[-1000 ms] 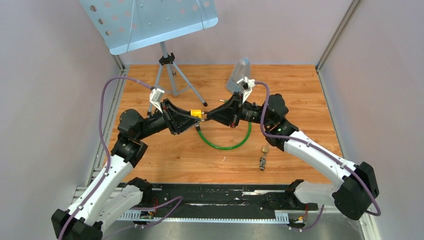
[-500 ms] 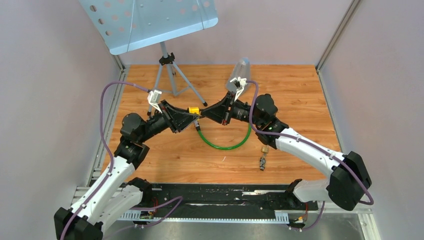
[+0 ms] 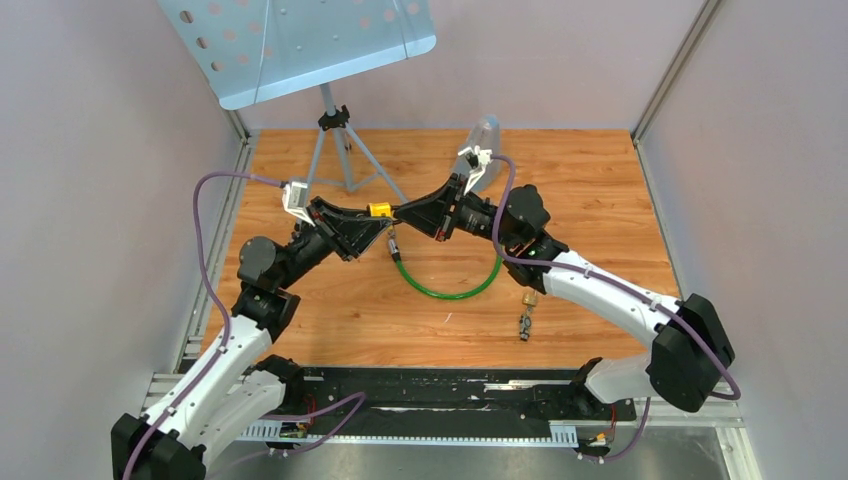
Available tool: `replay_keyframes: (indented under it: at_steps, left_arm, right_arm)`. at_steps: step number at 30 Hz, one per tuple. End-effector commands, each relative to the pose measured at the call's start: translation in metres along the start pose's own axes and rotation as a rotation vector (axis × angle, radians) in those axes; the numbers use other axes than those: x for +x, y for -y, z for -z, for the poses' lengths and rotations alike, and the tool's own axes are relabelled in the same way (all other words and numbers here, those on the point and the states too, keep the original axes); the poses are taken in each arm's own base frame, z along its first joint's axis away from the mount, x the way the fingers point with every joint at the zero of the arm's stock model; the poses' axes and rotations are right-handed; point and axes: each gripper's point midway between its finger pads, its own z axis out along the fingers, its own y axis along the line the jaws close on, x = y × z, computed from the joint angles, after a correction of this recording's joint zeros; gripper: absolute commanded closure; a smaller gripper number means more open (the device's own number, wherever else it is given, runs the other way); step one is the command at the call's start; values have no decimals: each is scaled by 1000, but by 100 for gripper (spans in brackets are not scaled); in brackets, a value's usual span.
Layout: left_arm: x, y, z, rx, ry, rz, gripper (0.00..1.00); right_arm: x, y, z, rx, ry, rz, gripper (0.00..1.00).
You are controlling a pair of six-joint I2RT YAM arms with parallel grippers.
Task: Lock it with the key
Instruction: Lock the lock.
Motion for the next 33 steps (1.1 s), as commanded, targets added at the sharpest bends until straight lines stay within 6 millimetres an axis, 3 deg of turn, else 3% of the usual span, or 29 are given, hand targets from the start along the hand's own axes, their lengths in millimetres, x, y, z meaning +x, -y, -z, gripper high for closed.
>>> replay_keyframes:
  at_steps: [1, 6, 9, 14, 20, 22, 26, 33]
  left_arm:
    - [61, 32, 4, 195, -250, 93, 100]
    - [63, 30, -2, 196, -270, 79, 100]
    - [62, 28, -4, 189, -271, 68, 100]
    - [47, 31, -2, 145, -218, 61, 100]
    - [22, 40, 3, 88, -161, 19, 100]
    - [16, 46, 4, 95, -157, 15, 100]
    - [12, 53, 3, 107, -166, 26, 100]
    - [6, 62, 1, 138, -150, 59, 100]
  right_arm:
    - [42, -118, -21, -389, -128, -63, 100]
    - [51, -123, -24, -396, -154, -49, 100]
    - [41, -114, -21, -341, -126, -44, 100]
    - [12, -70, -7, -114, -73, -57, 100]
    - [-9, -39, 24, 18, -61, -67, 98]
    - [-15, -38, 33, 31, -50, -68, 85]
    - [-24, -42, 43, 32, -15, -63, 51]
    - [-24, -41, 53, 27, 20, -90, 34]
